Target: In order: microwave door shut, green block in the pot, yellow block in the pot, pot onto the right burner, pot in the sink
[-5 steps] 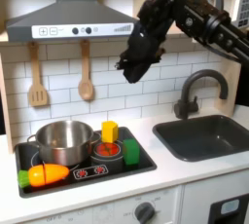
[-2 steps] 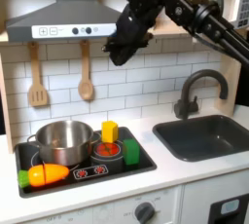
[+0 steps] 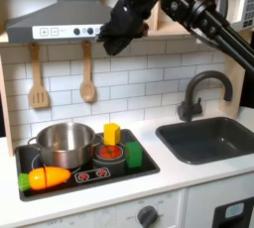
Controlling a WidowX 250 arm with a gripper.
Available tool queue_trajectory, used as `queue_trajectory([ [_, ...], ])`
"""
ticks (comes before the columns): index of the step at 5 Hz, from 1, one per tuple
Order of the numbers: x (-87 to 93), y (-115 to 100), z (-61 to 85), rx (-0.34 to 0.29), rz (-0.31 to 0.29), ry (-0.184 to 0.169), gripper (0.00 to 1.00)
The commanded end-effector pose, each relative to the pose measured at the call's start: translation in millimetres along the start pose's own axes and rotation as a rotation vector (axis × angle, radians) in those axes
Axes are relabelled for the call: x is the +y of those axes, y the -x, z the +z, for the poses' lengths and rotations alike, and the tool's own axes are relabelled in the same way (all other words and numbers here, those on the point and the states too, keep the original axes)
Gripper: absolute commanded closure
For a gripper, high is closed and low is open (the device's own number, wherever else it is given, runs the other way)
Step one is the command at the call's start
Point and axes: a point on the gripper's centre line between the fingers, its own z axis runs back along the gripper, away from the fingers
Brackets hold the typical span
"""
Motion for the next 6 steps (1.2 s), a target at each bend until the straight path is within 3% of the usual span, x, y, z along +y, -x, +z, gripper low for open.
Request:
queue_trajectory([
  [1, -2.3, -18, -7.3, -0.029, 0.01, 0.003, 1.0],
  [3, 1.3, -28, -13.8, -0.039, 0.028, 0.0, 1.0],
  [6, -13.3, -43, -22.2, -0.048, -0.002, 0.025, 1.0],
])
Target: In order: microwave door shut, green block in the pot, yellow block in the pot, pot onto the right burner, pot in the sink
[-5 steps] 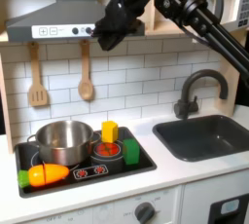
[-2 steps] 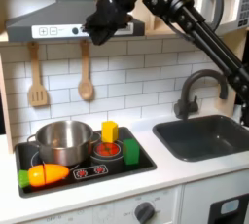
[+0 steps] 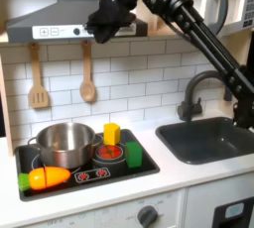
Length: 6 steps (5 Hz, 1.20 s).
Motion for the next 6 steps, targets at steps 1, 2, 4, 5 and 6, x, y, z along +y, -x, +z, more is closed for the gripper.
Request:
queue_trajectory([
  [1, -9.0, -14, -7.6, -0.012, -0.004, 0.013, 1.0],
  [2, -10.1, -16, -11.7, -0.009, -0.007, 0.015, 1.0],
  [4, -6.3, -18, -16.7, -0.003, -0.007, 0.006, 1.0],
  [5, -7.7, -21, -19.8, -0.007, -0.015, 0.013, 1.0],
  [6, -11.1, -25, -20.0, -0.011, -0.025, 0.016, 1.0],
])
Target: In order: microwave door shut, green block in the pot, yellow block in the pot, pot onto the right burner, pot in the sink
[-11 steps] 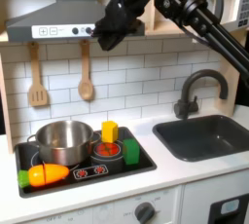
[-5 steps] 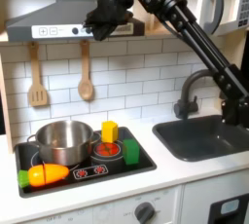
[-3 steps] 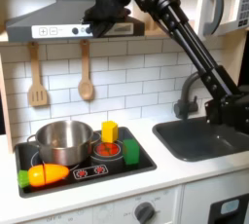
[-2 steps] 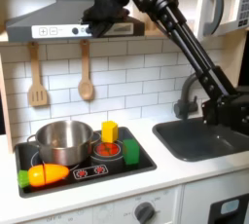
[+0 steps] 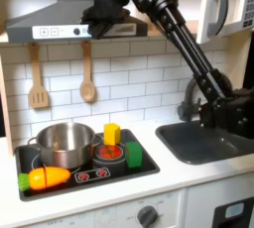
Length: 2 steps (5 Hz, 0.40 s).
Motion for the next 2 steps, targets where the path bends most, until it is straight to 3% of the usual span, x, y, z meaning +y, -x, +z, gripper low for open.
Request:
queue_trajectory([
  [1, -2.5, -4.2, -3.3, 0.0, -0.004, 0.005, 1.0],
  [2, -2.4, -3.8, -1.0, 0.003, -0.012, 0.006, 1.0],
])
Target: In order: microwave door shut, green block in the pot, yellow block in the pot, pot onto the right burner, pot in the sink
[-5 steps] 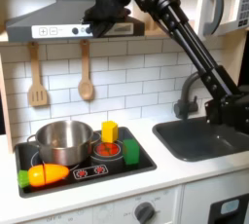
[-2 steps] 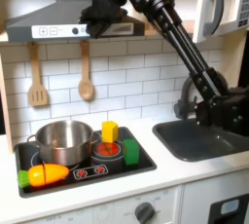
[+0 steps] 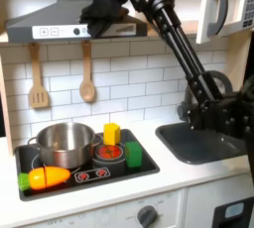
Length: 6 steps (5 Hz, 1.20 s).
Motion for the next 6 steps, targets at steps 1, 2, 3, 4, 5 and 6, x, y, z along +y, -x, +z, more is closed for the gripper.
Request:
queue_trajectory([
  [1, -0.2, 6, 7.6, 0.007, -0.017, -0.005, 1.0],
  [2, 0.6, 16, 9.3, 0.03, -0.023, -0.007, 1.0],
  [3, -9.5, 29, 7.3, 0.067, -0.039, 0.014, 1.0],
  [4, -11.8, 37, 22.7, 0.074, -0.032, 0.017, 1.0],
  [5, -15.3, 55, 29.9, 0.122, -0.024, 0.021, 1.0],
  [6, -22.1, 73, 38.1, 0.157, -0.041, 0.026, 1.0],
])
